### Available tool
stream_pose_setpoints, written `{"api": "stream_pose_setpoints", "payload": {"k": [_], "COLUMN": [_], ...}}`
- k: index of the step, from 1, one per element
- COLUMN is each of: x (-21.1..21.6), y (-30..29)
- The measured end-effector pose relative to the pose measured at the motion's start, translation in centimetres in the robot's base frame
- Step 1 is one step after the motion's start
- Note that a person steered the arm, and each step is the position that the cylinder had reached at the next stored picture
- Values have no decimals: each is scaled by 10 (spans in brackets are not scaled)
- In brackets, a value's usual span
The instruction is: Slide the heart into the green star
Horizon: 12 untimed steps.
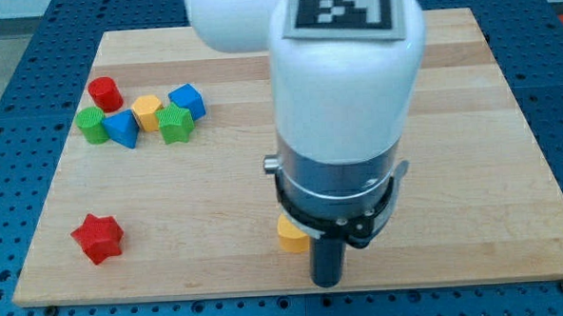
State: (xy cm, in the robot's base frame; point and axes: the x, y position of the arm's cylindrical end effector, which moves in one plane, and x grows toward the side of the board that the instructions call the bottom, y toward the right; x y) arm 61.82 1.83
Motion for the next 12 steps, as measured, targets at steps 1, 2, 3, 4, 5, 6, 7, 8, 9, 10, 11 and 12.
{"api": "stream_pose_setpoints", "payload": {"k": [1, 2, 3, 4, 5, 6, 7, 8, 9, 10, 11, 12], "x": [0, -13, -31, -44, -61, -81, -105, -126, -133, -149, -160, -160], "y": [0, -1, -12, -38, -52, -53, -53, -46, -22, -5, -15, -43]}}
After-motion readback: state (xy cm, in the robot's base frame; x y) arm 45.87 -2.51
